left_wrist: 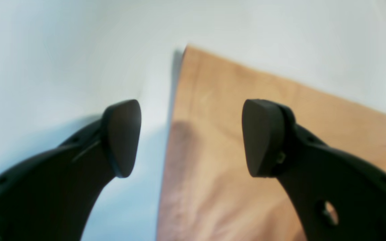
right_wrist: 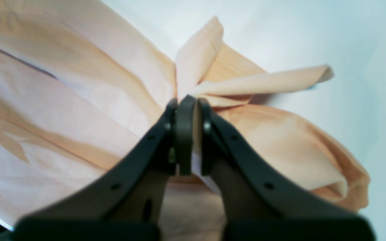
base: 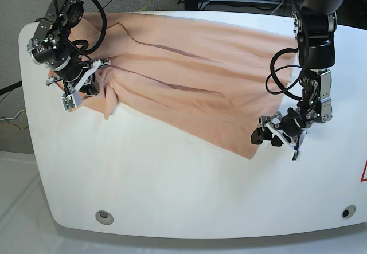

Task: Fold the T-shirt properly

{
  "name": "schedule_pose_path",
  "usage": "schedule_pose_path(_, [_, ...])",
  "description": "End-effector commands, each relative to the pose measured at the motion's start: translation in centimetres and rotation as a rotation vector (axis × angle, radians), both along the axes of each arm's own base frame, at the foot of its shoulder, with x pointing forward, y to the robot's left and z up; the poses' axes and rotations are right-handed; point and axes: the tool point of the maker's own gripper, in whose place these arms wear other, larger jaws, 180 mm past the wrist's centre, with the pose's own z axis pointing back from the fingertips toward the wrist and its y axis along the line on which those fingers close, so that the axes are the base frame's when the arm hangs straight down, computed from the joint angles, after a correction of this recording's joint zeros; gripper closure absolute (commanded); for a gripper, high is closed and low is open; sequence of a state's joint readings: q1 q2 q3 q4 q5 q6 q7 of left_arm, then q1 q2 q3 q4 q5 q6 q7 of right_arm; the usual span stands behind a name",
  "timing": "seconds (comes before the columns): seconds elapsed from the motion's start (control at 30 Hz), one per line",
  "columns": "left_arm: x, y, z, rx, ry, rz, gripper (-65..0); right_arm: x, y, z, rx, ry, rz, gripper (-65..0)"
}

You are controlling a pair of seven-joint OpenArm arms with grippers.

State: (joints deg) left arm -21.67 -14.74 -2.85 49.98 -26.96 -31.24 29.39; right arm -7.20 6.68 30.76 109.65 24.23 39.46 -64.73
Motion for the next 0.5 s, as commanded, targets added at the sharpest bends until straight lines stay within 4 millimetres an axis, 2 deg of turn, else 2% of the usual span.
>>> schedule_pose_path(0.0, [1.6,0.9,1.8,-0.019,-0.064,0.032,-45.1,0.7,-0.2,1.1,-0.003,-0.045,0.008,-2.0])
schedule_pose_path(0.23, [1.1,1.2,0.4,-0.036,-0.038,0.055,-45.1,0.7,-0.2,1.1,-0.003,-0.045,0.007,-2.0])
schedule_pose_path(0.37, [1.6,1.2,0.6,-0.048,-0.051,0.066,-45.1,0.7,-0.2,0.5,0.009,-0.030,0.003,-2.0])
schedule_pose_path(0.47, [1.6,0.0,0.0,-0.079,-0.041,0.070,-45.1,0.7,-0.3,0.1,0.015,-0.018,0.000,-2.0])
